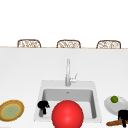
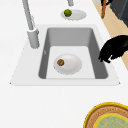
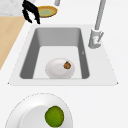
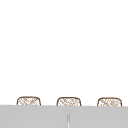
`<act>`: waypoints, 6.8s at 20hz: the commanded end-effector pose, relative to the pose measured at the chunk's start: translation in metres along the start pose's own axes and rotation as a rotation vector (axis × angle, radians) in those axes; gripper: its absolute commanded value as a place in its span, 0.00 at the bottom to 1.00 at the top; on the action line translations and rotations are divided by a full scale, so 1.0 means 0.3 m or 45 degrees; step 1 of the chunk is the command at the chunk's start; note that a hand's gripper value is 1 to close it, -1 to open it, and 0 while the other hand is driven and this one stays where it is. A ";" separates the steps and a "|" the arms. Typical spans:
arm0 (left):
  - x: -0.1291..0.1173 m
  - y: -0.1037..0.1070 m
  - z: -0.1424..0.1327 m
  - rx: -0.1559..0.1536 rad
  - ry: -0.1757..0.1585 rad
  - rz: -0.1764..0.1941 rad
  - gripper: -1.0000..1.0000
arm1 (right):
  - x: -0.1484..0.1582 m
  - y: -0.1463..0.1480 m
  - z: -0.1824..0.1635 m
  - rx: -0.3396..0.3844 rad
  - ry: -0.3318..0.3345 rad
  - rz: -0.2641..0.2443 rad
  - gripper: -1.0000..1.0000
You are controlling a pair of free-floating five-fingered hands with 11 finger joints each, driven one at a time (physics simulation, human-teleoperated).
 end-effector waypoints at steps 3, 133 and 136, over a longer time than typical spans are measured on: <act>0.000 0.000 0.000 0.000 0.000 0.000 0.50 | 0.009 0.109 -0.097 -0.062 0.109 0.000 1.00; 0.000 0.000 0.000 0.000 0.000 0.000 0.50 | 0.039 -0.263 -0.791 0.213 -0.104 0.137 0.00; 0.000 0.000 0.000 0.000 0.000 0.000 0.50 | 0.010 -0.222 -0.850 0.236 -0.145 0.112 0.00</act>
